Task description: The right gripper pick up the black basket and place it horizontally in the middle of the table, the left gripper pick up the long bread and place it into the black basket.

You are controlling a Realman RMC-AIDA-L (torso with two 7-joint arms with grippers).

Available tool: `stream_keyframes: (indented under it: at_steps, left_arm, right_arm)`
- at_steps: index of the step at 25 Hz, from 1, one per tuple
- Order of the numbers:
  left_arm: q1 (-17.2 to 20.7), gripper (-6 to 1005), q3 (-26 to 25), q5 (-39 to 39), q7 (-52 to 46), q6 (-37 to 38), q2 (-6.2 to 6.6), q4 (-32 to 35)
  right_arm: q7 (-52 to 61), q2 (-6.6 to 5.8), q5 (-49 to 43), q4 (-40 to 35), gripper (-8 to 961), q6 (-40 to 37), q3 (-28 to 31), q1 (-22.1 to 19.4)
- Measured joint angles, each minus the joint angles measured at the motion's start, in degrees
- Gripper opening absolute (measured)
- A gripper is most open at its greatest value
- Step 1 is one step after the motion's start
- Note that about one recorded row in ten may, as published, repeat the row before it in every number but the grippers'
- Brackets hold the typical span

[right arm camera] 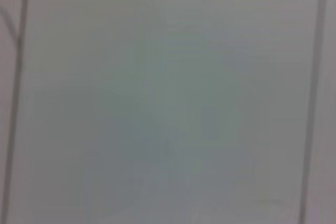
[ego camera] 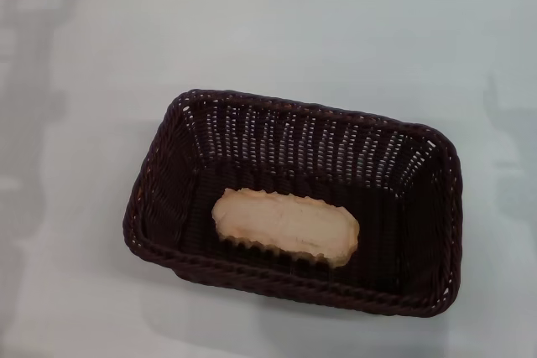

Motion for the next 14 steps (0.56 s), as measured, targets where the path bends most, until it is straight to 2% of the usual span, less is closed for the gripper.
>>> stream_keyframes:
  at_steps: [1, 2, 3, 6, 7, 12, 14]
  left_arm:
    - [0.0, 781, 0.0, 0.0, 0.0, 0.0, 0.0, 0.0]
    - [-0.4, 781, -1.2, 1.3, -5.6, 2.1, -0.8, 5.3]
    - [-0.8, 781, -2.0, 1.6, -7.3, 2.6, -1.36, 8.2]
    - [-1.3, 782, -2.6, 1.8, -7.4, 2.7, -1.98, 10.9]
    - [-1.9, 782, -3.0, 1.9, -6.2, 2.6, -2.68, 15.2]
    - [-2.2, 782, -4.1, 1.4, -5.2, 2.4, -3.45, 22.2]
    - [-2.0, 782, -4.1, 1.4, -5.3, 2.3, -3.47, 23.0]
  right_arm:
    - [0.0, 0.02, 0.0, 0.9, 773, 3.2, -0.9, 0.0]
    - [0.1, 0.04, 0.0, 2.1, 773, 7.2, -2.1, -0.1]
    - [0.2, 0.04, 0.1, 3.3, 773, 10.6, -3.0, -0.1]
    - [2.9, 0.04, 0.3, 8.2, 773, 22.1, -5.6, 0.2]
    - [5.3, 0.05, 0.3, 10.7, 773, 26.9, -6.4, 0.6]
    - [16.0, 0.15, 2.0, 19.7, 773, 38.7, -7.4, 1.3]
    - [18.2, 0.19, 3.2, 21.4, 773, 40.2, -7.5, 1.3]
